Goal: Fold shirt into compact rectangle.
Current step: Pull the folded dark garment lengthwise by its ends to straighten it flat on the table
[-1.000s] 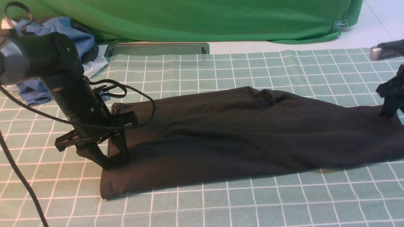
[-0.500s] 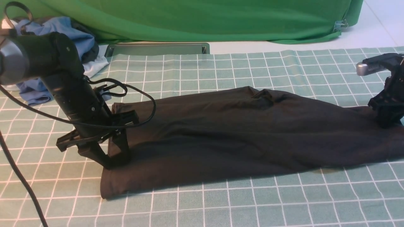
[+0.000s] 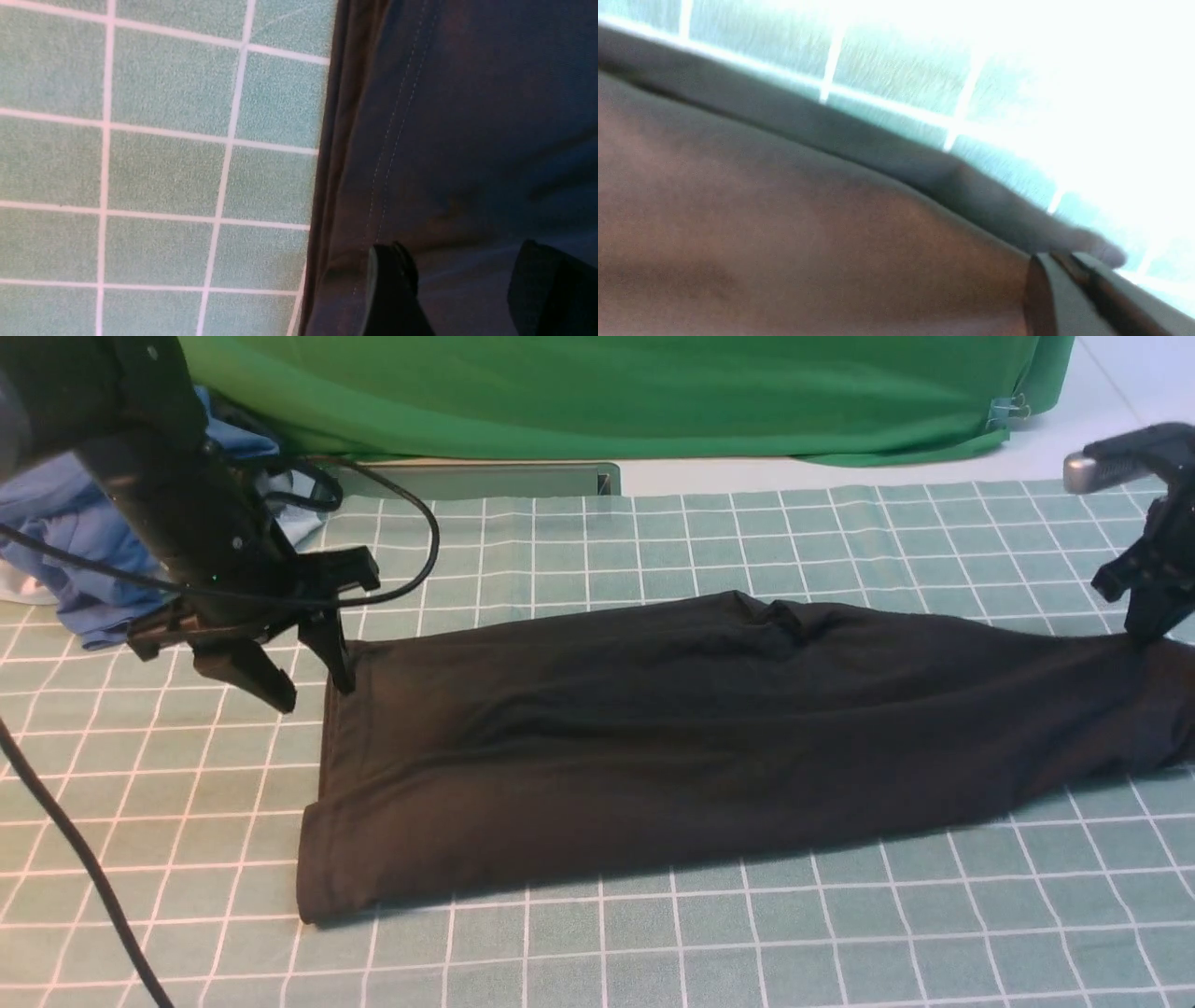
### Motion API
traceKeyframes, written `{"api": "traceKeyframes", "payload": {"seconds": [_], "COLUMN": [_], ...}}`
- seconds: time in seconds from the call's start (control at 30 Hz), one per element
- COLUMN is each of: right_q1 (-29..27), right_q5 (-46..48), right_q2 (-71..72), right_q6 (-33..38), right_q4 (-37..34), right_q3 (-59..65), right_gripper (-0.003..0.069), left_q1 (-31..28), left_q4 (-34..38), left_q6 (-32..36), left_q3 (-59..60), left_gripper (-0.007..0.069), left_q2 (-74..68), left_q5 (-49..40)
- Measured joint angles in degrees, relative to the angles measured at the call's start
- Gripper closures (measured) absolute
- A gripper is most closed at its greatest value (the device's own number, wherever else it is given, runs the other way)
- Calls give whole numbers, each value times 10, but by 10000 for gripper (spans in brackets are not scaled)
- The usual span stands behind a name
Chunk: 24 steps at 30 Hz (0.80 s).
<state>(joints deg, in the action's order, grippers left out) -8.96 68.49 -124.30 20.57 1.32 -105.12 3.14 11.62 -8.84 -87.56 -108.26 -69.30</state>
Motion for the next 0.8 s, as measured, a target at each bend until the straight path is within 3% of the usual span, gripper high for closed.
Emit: {"api": "traceKeyframes", "payload": {"seconds": [0.23, 0.3, 0.37, 0.53, 0.6, 0.8], "right_q1": [0, 0, 0, 0, -1, -19], "right_q5": [-65, -88, -96, -46, -11, 3], "right_q2": [-1, -2, -4, -6, -1, 89], "right_q6": [-1, -11, -18, -43, -60, -143], "right_q4": [-1, 1, 7, 17, 22, 26], "right_q3": [0, 0, -3, -46, -79, -73], "right_gripper": [627, 597, 527, 241, 160, 118], "left_q1": [0, 0, 0, 0, 0, 0], "left_q4": [-2, -2, -2, -2, -3, -3], "left_q6": [-4, -8, -14, -16, -16, -16], "left_q3": [-1, -2, -2, -2, -2, -2], "left_gripper": [299, 299, 299, 299, 299, 299], "left_q2": [0, 0, 0, 0, 0, 0], "left_q5": [-1, 2, 7, 9, 9, 6]}}
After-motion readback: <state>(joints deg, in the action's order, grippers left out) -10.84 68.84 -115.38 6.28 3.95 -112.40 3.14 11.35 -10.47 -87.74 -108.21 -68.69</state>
